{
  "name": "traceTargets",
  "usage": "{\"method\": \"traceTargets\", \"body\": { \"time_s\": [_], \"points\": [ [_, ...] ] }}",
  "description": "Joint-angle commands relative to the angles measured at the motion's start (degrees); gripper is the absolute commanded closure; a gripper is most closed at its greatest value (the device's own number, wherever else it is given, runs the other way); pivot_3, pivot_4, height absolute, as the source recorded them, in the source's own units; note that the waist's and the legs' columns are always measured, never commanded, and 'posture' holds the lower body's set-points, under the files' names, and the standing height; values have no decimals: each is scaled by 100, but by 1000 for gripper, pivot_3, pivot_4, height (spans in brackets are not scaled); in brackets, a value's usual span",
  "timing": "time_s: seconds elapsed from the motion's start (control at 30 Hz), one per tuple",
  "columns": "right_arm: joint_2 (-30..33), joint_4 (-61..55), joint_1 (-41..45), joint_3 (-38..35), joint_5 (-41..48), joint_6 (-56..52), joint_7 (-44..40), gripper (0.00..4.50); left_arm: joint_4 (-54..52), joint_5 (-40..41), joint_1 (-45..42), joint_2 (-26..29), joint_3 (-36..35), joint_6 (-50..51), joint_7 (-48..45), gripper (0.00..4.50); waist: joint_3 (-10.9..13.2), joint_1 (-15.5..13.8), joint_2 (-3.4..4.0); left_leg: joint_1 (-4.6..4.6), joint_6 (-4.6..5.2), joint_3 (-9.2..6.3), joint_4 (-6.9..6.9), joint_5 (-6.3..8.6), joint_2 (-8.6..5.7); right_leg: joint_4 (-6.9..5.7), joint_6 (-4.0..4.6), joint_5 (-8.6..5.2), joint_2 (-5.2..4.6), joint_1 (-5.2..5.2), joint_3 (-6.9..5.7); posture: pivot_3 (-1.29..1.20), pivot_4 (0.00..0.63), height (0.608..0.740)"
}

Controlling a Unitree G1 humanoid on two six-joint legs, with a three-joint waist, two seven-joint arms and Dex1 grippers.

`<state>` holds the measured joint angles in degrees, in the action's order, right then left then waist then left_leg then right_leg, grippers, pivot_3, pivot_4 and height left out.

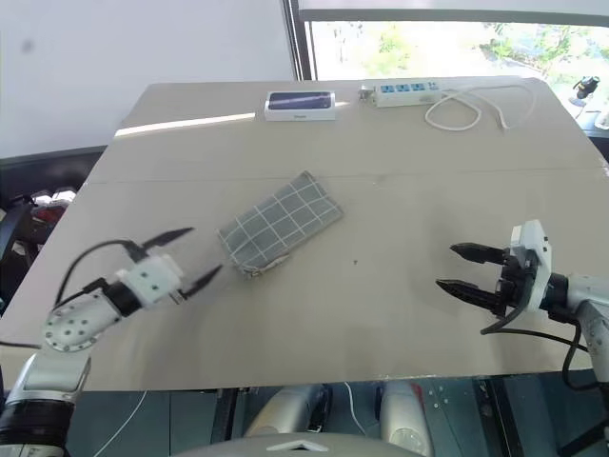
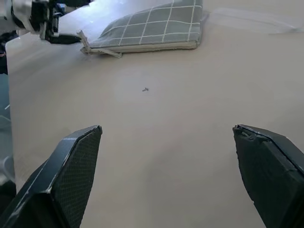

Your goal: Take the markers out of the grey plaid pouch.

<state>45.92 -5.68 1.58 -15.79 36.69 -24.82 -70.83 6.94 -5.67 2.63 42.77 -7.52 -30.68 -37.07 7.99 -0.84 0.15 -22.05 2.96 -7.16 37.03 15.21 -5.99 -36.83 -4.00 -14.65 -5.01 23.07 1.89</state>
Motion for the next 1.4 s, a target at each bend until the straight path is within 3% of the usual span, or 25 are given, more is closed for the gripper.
{"method": "traceTargets", "body": {
  "time_s": [0.03,0.2,0.33,0.47,0.6,0.63,0.7,1.17,1.4],
  "points": [
    [155,-389,69,-209,212,-150,71,0,231,-772,-188,415,301,-989,132,85,1,-4,-1,-1,0,-1,-2,0,0,0,0,0,0,2,-1,0,150,740],
    [165,-600,98,-193,281,-232,168,0,887,-2680,-972,625,772,-1638,1466,85,-1,-31,4,10,8,-2,-13,4,0,-2,0,0,-2,0,-7,0,150,740],
    [129,-662,165,-83,256,-241,210,0,1243,-3280,-1587,362,1158,-1681,2196,85,-2,-54,6,19,21,-6,-10,10,0,-15,1,3,1,-4,-13,0,150,740],
    [118,-656,262,19,233,-230,215,0,1540,-3308,-1942,103,1534,-1738,2429,1193,-2,-46,3,15,20,-6,13,10,-1,-40,1,3,2,-4,-34,0,150,740],
    [118,-668,373,141,173,-236,266,0,1799,-3353,-2106,34,1782,-1827,2632,3213,-3,-22,5,9,-2,-3,17,-4,-2,-45,0,3,1,0,-32,0,150,740],
    [105,-680,409,197,149,-229,285,0,1846,-3323,-2136,9,1820,-1847,2655,3437,-6,-36,11,10,-3,-3,17,-4,-3,-45,0,3,0,-1,-32,0,150,740],
    [6,-713,563,398,53,-198,417,0,1891,-3231,-2219,-61,1886,-1881,2663,4355,-7,-51,12,16,-1,-3,18,-3,-5,-54,0,3,-2,-3,-31,0,150,740],
    [-1565,-721,1779,2528,-1161,-269,1617,0,1345,-2732,-2690,-1148,2339,-1363,2193,4437,-11,-134,4,-3,-7,-6,38,-8,-18,-75,0,2,-2,22,-35,0,150,740],
    [-2403,-397,2089,2486,-899,-1467,2551,0,1367,-2761,-2889,-1530,2552,-1184,2197,4437,-12,-97,-2,-14,-11,-7,40,-10,-22,-83,0,3,-1,38,-30,0,150,740]
  ]
}}
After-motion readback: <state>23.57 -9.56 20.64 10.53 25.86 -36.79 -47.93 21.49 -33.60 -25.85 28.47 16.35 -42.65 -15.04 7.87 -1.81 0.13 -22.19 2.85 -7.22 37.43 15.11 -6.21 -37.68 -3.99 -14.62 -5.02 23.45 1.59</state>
